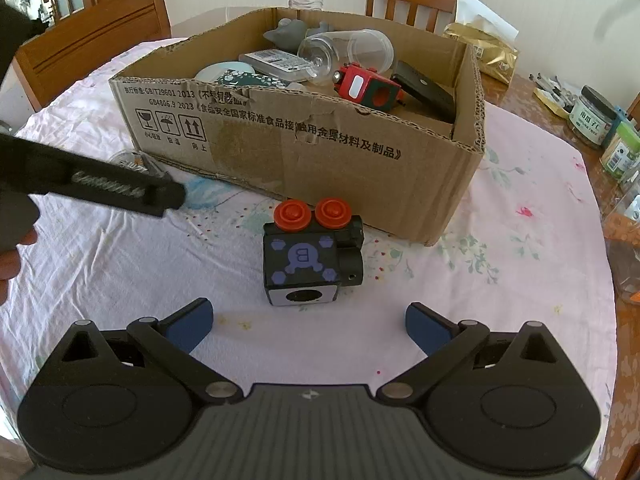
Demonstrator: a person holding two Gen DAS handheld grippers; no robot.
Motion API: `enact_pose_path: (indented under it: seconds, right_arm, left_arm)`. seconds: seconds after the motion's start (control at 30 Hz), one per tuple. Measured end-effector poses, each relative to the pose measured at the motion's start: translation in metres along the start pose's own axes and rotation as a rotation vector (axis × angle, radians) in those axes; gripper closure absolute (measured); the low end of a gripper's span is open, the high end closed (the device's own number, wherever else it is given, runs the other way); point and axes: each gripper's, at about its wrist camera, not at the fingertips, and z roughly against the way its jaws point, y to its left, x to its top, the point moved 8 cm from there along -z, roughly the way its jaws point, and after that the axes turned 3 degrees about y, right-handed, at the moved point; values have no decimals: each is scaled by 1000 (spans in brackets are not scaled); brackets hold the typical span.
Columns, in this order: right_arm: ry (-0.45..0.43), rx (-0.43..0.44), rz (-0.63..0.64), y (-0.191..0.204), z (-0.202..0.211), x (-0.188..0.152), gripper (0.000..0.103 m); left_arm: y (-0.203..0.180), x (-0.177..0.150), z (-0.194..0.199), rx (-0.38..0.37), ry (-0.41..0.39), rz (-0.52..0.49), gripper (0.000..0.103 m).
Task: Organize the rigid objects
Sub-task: 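Bring the left tool down to the correction tape while the right tool holds the cube, then close the left tool on the correction tape dispenser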
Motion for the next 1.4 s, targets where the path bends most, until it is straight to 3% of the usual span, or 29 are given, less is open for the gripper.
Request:
enact_pose_path:
  seconds: [0.47,1.0,1.23,1.4]
  right_arm:
    - [-22,25,39,4,-3,6,0]
    - [-24,54,95,20,-16,27,0]
    - [-19,55,123,20,-10,31,23]
    - [-18,52,120,16,-10,35,30]
  left_arm:
    - [-3,9,-4,-88,-19,-134,4]
    - [-6,11,-1,-116,-29,-175,9]
    - [-5,10,0,-127,-20,-194,10]
    - [-5,10,1,-131,-28,-200,10]
